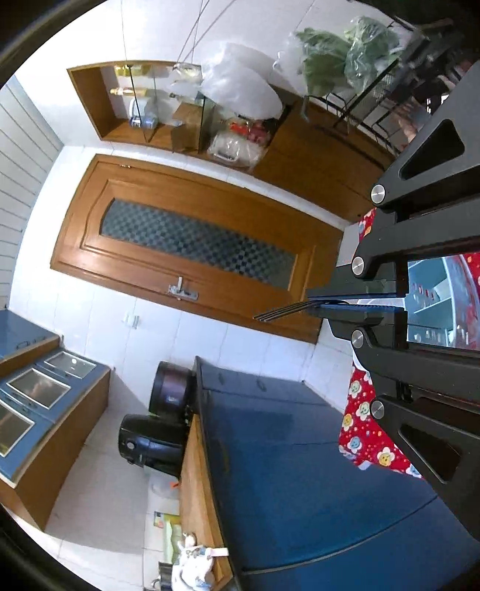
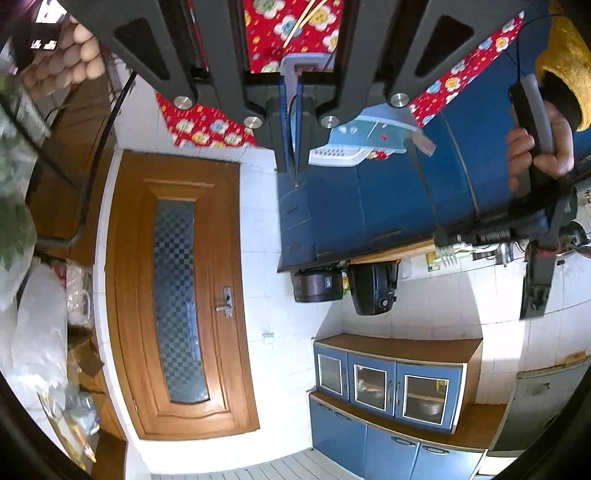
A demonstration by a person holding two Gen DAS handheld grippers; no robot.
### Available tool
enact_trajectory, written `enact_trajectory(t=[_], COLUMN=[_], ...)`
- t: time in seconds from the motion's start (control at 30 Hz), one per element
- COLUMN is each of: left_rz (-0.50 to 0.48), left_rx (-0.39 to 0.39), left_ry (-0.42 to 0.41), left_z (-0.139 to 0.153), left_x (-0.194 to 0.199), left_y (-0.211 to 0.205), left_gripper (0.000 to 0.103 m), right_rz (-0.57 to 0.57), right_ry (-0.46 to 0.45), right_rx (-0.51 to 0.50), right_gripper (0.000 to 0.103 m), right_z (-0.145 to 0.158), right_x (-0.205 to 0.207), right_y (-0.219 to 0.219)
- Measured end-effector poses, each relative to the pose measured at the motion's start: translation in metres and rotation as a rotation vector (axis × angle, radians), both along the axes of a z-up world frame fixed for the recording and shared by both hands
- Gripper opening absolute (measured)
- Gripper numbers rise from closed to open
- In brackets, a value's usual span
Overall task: Organize utensils
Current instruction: 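Lower the forks into the blue box and open both tools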
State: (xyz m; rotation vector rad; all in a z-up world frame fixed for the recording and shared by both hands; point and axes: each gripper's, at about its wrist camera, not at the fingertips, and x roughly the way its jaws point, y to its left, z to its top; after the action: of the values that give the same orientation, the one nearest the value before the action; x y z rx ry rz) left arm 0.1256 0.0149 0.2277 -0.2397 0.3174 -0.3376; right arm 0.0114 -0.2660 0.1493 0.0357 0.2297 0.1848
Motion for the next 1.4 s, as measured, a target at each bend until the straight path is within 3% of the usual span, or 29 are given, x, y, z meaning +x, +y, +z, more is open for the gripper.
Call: enact_trajectory(t=[0.27,0.43,0.67,0.93,1.2,1.4], left_rz=[-0.006,-0.012,-0.032,-0.043,-0.045,-0.046], left_rx=[0.028,0.056,0.059,0.067,0.071,0.087], left_ry=[0.023,0.022,0.062,0.118,0.163,0.191], left_z=[-0.02,-0.033,-0.054,-0.078,-0.092,-0.095], left_x=[0.016,0.02,0.03,0.041,0.046,0.047], left_y=[-0.006,-0.011,-0.017,-0.019,-0.023,-0.027], left_gripper=[0.001,0.001,0.001,0.001,0.001,0.002], right_rz=[-0.079,-0.121,-0.129,-0.078,-0.036,-0.016], right_ry=[-0.061,-0.061,-0.012,0.083,0.152,0.182], right_rx=[-0.039,-0.025,-0.073,-0.111,-0.135,-0.098], right_gripper=[0.004,0.004,0.004,0.005,0.005,0.008], right_z=[0.038,0.044,0.015,-0.024,-0.043,-0.045], right_x=[0.039,0.072,0.114,0.131,0.138,0.139], right_y=[0.002,0.003,0.018,0.037,0.048,0.049])
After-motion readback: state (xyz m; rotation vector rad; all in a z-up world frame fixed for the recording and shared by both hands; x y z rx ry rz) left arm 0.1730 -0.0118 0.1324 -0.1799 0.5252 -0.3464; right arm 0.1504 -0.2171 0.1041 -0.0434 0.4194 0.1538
